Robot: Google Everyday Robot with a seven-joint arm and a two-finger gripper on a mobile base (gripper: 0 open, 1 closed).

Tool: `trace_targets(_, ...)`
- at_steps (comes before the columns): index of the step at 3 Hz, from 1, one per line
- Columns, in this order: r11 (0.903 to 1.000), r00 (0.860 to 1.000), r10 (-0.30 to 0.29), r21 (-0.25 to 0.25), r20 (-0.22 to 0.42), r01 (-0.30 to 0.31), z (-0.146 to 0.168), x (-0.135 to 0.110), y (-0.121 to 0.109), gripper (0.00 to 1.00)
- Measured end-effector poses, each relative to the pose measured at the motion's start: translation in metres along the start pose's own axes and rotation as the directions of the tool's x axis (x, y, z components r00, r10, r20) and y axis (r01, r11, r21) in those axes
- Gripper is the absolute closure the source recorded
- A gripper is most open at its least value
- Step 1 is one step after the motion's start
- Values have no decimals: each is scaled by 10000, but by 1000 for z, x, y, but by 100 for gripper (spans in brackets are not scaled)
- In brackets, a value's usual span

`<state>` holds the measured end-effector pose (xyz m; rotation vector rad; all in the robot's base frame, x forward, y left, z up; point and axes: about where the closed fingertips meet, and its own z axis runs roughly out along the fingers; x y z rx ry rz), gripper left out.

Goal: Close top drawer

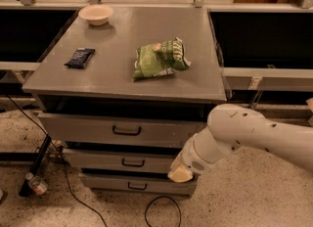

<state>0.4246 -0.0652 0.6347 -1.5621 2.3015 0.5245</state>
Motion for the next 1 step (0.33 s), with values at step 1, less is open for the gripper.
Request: trace_targets(1, 10000, 10000, 0, 0, 0, 0, 0, 0, 0, 5)
